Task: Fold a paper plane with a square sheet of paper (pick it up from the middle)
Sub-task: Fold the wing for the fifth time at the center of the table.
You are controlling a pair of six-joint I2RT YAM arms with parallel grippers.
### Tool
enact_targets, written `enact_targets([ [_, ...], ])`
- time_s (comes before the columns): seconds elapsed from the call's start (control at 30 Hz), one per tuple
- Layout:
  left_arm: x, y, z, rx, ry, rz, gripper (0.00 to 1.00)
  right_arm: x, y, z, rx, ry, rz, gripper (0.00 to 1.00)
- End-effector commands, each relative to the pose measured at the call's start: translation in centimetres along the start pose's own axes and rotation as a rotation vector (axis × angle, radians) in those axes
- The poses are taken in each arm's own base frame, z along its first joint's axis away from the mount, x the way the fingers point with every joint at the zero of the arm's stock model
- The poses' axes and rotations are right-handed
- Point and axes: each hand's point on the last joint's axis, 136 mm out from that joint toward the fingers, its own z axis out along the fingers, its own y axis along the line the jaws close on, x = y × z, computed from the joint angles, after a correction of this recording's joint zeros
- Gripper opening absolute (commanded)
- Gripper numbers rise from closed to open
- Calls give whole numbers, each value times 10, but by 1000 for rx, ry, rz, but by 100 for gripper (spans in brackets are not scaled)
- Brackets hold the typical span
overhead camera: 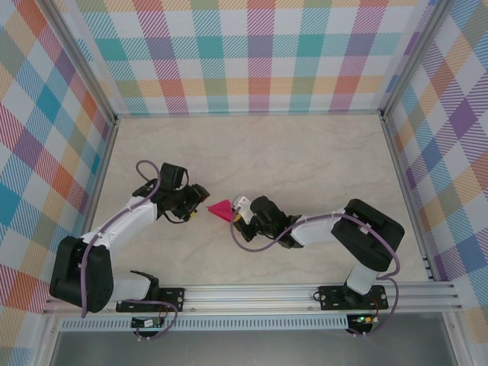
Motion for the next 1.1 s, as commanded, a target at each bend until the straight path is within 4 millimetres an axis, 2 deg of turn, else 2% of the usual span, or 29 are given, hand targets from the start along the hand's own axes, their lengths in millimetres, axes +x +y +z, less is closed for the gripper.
enact_targets([
  [0.0,4,-9,-3,86,12,24,62,2,7,3,-61,50,165,0],
  [0.23,19,-9,0,182,42,54,60,9,4,7,-93,84,326,0],
  [0.5,41,-12,12,245,86,90,50,19,4,11,-113,116,473,0],
  [0.77,51,-16,22,248,109,125,47,25,4,12,-115,150,508,9],
  [1.07,63,-21,37,262,144,161,33,37,0,15,-134,188,607,11],
])
